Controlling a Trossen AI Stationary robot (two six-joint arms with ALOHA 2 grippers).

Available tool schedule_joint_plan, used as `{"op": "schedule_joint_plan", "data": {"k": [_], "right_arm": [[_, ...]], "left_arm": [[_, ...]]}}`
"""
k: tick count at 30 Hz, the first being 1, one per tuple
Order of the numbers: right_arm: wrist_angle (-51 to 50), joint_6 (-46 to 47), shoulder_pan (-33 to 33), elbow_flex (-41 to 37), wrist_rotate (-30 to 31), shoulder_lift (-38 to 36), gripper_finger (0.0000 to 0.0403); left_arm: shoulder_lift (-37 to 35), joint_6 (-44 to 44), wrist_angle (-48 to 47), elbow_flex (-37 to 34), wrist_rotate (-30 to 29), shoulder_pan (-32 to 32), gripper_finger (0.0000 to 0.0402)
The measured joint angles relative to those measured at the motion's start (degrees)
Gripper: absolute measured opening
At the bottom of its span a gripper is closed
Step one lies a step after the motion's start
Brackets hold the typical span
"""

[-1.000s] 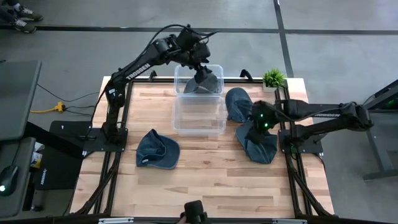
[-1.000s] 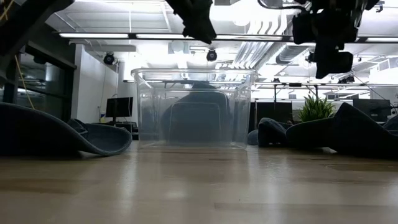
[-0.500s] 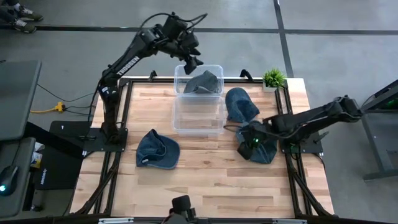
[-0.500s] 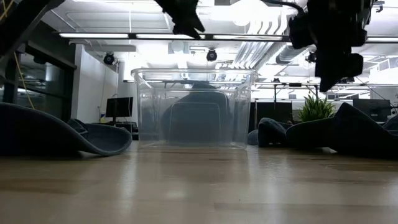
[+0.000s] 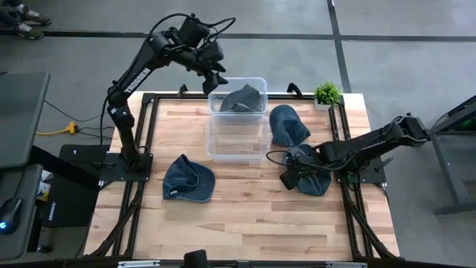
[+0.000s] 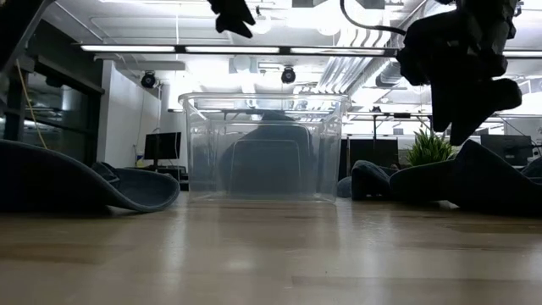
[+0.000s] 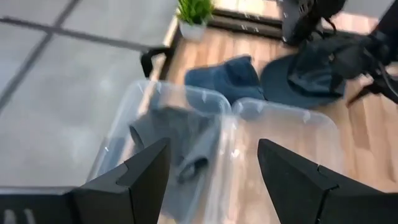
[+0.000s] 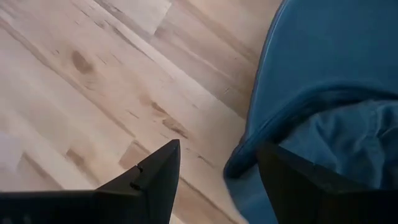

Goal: Pick & Place hat
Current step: Put the bottom right dark blue cap into the bottom transparent bin

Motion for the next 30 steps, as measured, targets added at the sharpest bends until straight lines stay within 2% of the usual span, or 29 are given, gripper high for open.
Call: {"op": "schedule_joint_plan", "data": {"k": [7,20,24,27,30], "right_arm": [[-0.89,1.67,-0.31,0.04,-1.40,0.01,0.0206],[0.17,-9.20,-4.94,1.13,-3.53,0.52,0.0206],[-5.30,-15.57,-5.62,8.30,-1.65,4.77,0.0195],[-13.95,-19.47,-5.64,16.18,-0.35,10.70,0.0181],[-24.77,-19.51,-5.55,23.18,0.32,17.31,0.0172]], "left_arm": [[-2.08,-0.41,-2.69,0.00,-0.01,-0.02,0.0237],[-3.91,-1.82,-5.20,0.07,-1.79,-2.17,0.0237],[-3.93,-1.89,-5.65,-0.07,-2.19,-2.42,0.0237],[-4.14,-1.90,-5.61,0.00,-2.38,-2.25,0.0237],[-4.01,-1.91,-6.20,0.00,-2.99,-2.29,0.0237]]}}
